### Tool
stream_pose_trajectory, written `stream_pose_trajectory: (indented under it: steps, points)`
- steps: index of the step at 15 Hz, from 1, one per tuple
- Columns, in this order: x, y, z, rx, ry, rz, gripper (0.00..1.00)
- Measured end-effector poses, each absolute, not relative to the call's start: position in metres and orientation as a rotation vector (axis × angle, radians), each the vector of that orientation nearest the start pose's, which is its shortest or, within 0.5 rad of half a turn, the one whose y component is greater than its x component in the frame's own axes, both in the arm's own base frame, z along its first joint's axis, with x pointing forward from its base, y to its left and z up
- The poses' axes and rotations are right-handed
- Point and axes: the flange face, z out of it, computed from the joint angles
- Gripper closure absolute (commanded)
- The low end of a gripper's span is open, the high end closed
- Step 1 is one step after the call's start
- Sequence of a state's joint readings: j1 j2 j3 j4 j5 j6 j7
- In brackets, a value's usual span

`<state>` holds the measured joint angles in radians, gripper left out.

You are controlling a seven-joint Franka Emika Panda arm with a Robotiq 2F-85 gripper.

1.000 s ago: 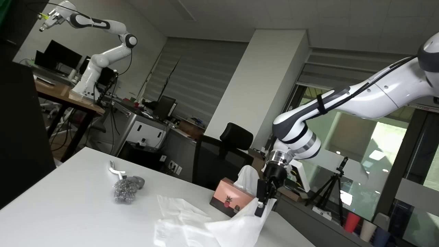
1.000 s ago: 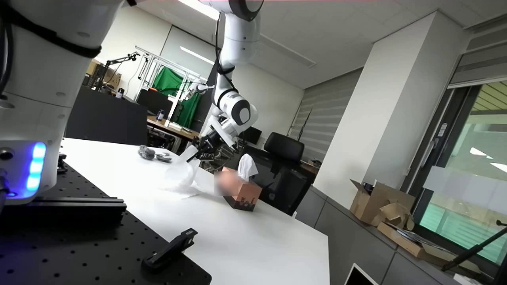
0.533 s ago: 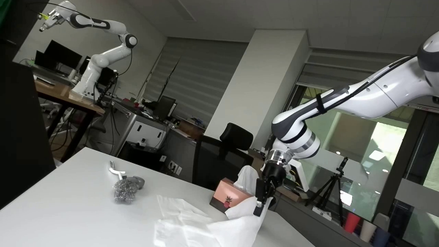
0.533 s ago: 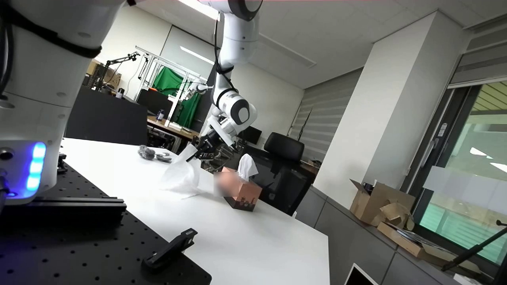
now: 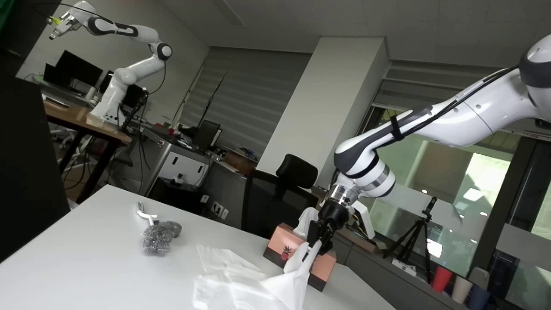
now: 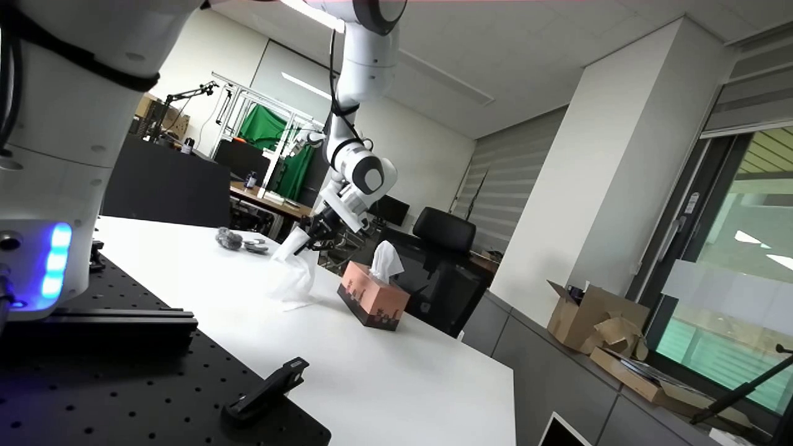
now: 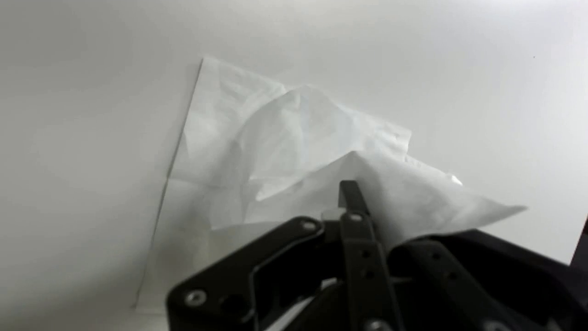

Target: Get a wipe from the wipe holder and put it on the table

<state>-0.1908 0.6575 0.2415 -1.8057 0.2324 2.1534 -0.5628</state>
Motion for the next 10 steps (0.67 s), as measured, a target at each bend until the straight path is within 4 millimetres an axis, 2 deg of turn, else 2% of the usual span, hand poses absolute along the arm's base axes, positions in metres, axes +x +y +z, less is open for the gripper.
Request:
stream_pose_trajectory:
  steps: [6,10]
  points:
    - [0.630,0.114,0.173,-2.646,-0.756,0.074,1.00]
    - [0.638,0.155,0.187,-2.572,-0.788,-0.134,1.00]
